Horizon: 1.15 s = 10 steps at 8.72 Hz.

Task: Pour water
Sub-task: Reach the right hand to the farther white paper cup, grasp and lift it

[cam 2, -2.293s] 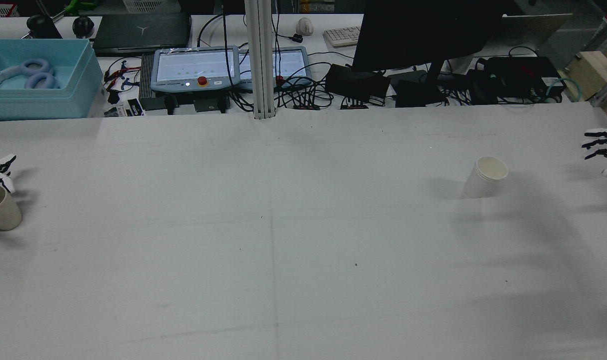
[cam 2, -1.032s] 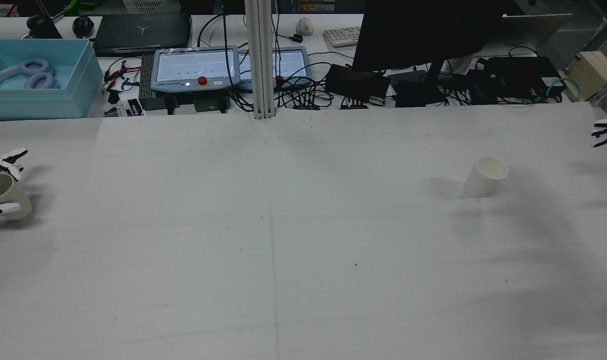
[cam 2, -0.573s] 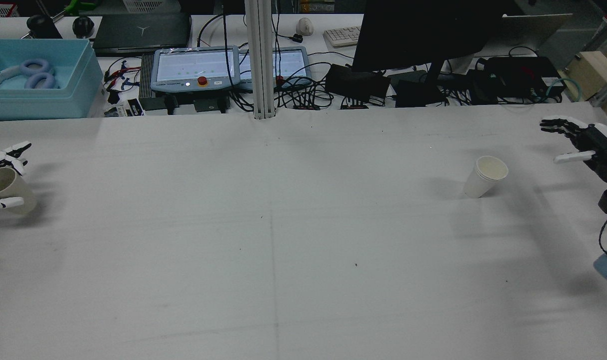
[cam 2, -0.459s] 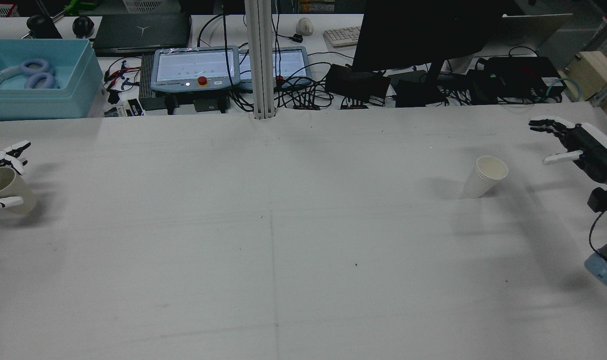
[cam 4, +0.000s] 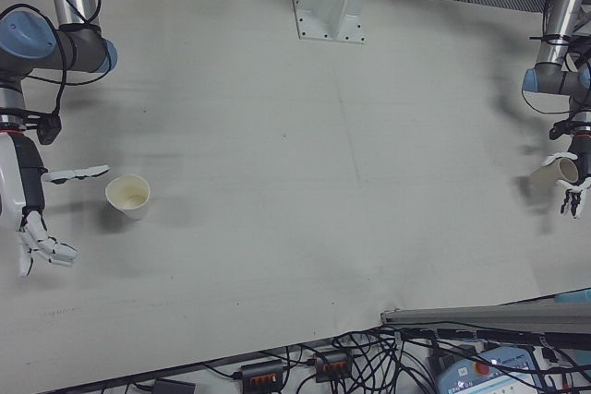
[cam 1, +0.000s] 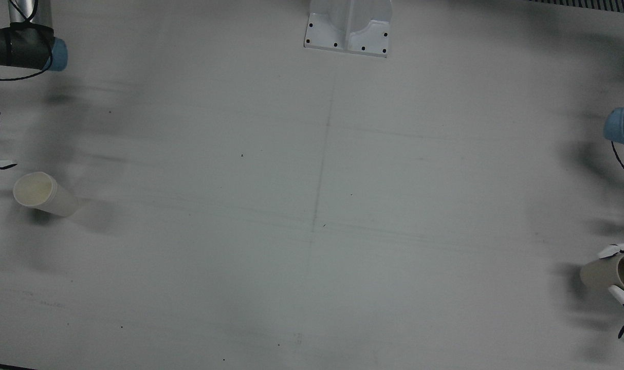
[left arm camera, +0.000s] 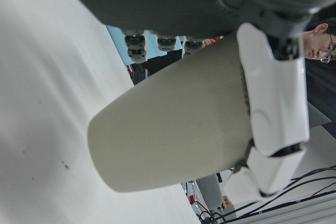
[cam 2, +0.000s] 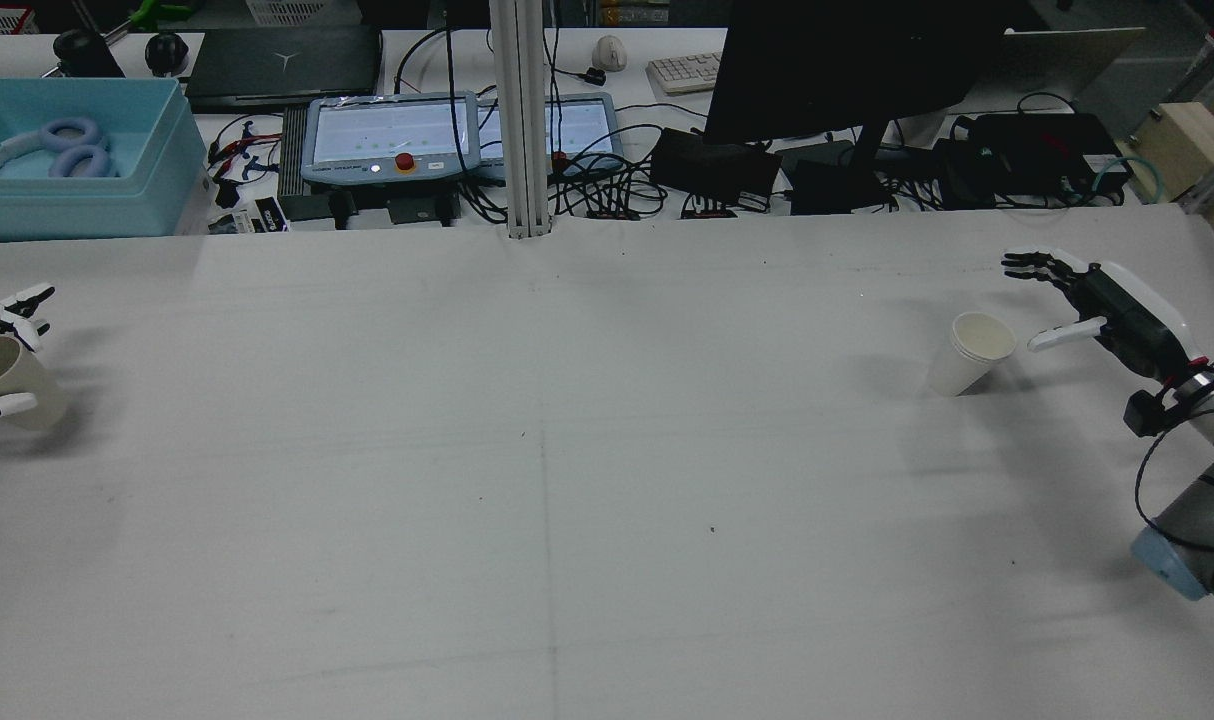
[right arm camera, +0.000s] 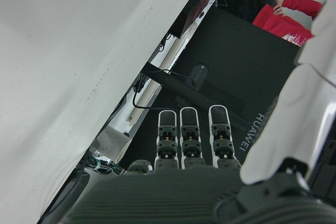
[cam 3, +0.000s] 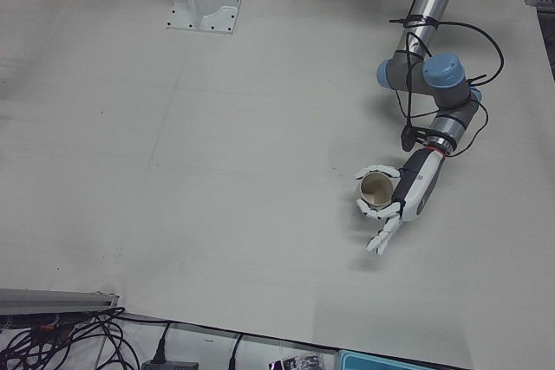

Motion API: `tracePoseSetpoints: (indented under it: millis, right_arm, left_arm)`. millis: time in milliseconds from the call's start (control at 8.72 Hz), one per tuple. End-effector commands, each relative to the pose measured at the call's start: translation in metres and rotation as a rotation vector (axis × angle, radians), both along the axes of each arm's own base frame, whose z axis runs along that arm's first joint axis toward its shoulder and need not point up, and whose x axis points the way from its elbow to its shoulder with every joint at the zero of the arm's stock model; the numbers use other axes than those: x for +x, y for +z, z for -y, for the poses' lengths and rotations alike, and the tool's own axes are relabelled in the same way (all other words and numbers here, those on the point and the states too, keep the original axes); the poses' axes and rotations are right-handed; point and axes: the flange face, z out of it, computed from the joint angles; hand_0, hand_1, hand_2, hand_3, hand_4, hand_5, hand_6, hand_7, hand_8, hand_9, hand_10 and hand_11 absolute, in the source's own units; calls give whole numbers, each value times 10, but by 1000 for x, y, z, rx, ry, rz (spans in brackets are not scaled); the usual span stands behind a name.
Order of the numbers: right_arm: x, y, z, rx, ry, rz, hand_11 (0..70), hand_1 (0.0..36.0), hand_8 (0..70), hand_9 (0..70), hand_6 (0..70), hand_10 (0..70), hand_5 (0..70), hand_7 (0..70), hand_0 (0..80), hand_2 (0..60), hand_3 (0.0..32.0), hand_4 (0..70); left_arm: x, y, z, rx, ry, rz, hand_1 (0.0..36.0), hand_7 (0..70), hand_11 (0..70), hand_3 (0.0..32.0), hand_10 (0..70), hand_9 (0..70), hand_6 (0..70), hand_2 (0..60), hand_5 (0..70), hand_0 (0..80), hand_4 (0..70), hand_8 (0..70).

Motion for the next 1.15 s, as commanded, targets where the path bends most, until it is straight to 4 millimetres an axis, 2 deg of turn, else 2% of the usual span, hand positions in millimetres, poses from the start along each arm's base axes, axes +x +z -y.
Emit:
tracePoseSetpoints:
  millis: [0,344,573,803,917,1032]
  right_arm:
    - [-34,-6,-18,11,-19,11,9,120,158,187,103,0,215,222,511,0,0,45]
    - [-65,-8,-27,13,-36,6,3,119,150,174,92,0,206,214,514,0,0,21]
    - [-93,-9,-36,10,-39,16,2,130,155,181,107,0,213,225,524,0,0,42]
    - [-104,-24,-33,30,-32,29,3,149,157,185,114,0,219,228,543,0,0,56]
    - [-104,-39,-29,55,-14,29,40,187,168,206,130,13,229,244,582,0,0,90]
    - [-103,-45,-29,67,-11,22,130,220,206,268,162,75,257,285,621,1,0,181]
  left_arm:
    - [-5,7,-8,-7,2,-2,333,96,101,0,59,5,46,600,700,565,650,41]
    - [-11,17,-18,-9,2,-1,328,96,100,0,58,5,48,600,700,566,648,41]
    - [-13,19,-20,-5,0,-5,324,94,100,0,58,4,48,600,700,565,642,41]
    - [-15,24,-23,-22,7,-21,323,95,99,0,57,5,49,600,700,567,644,40]
    - [-15,25,-25,-23,7,-20,321,94,101,0,58,4,48,600,700,565,640,40]
    - [-18,28,-27,-25,6,-21,318,93,100,0,58,4,48,600,700,563,636,41]
